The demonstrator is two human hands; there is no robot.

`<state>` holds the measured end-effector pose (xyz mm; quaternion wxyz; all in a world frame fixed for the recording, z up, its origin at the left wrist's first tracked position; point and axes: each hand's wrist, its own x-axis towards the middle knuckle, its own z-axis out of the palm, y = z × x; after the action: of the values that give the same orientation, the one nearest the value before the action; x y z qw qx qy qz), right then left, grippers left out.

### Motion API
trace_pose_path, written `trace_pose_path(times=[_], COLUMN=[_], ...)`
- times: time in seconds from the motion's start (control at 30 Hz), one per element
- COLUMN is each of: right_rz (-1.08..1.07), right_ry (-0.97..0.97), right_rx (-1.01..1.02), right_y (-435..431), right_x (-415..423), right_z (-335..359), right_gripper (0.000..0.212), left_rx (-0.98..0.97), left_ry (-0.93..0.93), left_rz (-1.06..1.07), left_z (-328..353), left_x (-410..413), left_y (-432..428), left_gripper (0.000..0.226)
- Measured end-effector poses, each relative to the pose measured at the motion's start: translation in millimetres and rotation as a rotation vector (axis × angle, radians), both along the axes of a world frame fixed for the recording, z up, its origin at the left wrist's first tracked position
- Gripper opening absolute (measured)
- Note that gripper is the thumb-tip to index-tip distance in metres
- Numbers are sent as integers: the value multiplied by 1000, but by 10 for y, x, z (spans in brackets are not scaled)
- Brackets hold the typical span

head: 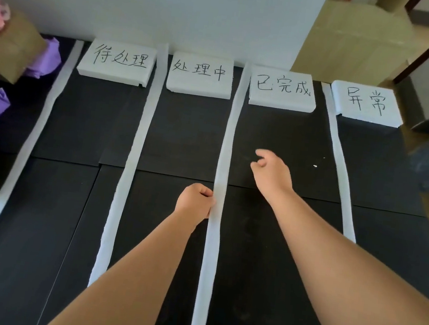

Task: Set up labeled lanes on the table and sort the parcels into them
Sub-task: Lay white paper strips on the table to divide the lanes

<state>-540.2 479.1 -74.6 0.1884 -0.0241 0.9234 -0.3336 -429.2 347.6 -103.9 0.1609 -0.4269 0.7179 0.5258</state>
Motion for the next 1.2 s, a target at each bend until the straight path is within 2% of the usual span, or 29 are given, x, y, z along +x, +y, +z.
trace_pose_path(times=[0.2, 0.33, 0.67, 0.83, 0.93, 1.0, 1.1, 1.2], right_rz=[331, 436, 536, 553, 533, 524, 535, 535], right_ry=[73, 128, 168, 167, 172, 189, 173, 146], right_rx=[262, 439, 486, 494, 482, 490, 524, 542], right_y=[-561, -732, -809, -863, -881, -904, -948, -997], right_x=[-388, -508, -733, -855, -924, -980, -1070, -1120], right_z=[-115, -195, -249, -241, -219, -229, -266, -307], right_gripper=[53, 54, 57, 57, 57, 52, 50, 58], left_rx=[40, 9, -122, -377, -599, -675, -655, -654], left_ry=[57, 77, 86, 105, 214, 298, 247, 200], left_rz=[-34, -128, -344, -619, -666, -686, -858, -945], left_z=[-55, -41, -14, 75, 117, 105, 87, 26], left_x=[-38, -75, -131, -204, -263, -339, -472, -517], left_y=[-60, -95, -114, -108, -131, -178, -261, -297], left_gripper=[13, 13, 10, 6, 15, 34, 62, 67])
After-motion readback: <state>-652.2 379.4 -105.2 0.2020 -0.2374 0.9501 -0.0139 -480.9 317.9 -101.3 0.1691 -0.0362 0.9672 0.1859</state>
